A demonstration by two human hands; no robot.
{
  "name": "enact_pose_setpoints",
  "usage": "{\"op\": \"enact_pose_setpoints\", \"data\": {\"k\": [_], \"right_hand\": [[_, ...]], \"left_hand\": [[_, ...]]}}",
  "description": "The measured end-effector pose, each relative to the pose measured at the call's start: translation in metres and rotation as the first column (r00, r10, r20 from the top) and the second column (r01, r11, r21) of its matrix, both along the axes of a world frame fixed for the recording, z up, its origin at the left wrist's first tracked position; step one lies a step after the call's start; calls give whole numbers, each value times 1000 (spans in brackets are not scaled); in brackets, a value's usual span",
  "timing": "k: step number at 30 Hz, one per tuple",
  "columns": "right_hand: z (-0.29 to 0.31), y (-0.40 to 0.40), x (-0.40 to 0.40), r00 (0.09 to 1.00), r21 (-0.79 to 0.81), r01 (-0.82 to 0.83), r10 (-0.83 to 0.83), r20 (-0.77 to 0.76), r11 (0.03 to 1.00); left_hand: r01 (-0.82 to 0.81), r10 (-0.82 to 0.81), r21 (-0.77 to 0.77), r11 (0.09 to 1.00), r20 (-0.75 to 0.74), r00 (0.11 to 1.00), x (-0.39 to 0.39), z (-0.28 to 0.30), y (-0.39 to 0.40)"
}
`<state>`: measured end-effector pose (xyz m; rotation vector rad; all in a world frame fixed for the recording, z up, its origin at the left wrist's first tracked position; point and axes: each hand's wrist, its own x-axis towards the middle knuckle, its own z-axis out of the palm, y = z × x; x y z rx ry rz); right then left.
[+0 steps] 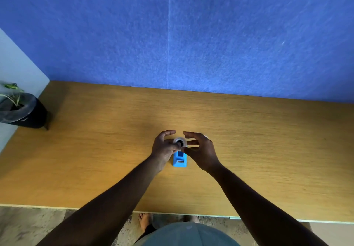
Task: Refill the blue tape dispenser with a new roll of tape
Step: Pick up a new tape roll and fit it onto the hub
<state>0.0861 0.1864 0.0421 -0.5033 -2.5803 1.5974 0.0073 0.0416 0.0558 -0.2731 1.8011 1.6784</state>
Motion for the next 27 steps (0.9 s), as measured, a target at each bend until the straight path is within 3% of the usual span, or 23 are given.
{"op": "enact_pose_setpoints", "data": {"k": [5,9,14,19,24,25,27], "right_hand": [[0,-4,-6,999,-54,42,-42,10,998],[-2,0,-8,988,-290,142,-120,95,946],[4,4,-6,989,-474,140,-99,110,869],[7,6,-4,988,-538,145,-95,119,830],[6,8,-3,990,-538,133,-91,104,833],[5,8,-3,989,-483,136,-94,110,865],[0,7,-3,993,-218,90,-70,95,972]], "left_hand": [[16,-16,11,1000,2,1000,-3,-5,-7],[56,-56,2,998,-90,994,-2,-5,-12],[55,-58,126,991,17,998,-3,1,-17],[35,-41,150,988,41,998,-1,3,-15],[36,-41,120,992,34,999,-2,1,-12],[34,-38,99,994,31,999,-2,1,-10],[17,-19,51,999,35,999,-1,-2,-7]]}}
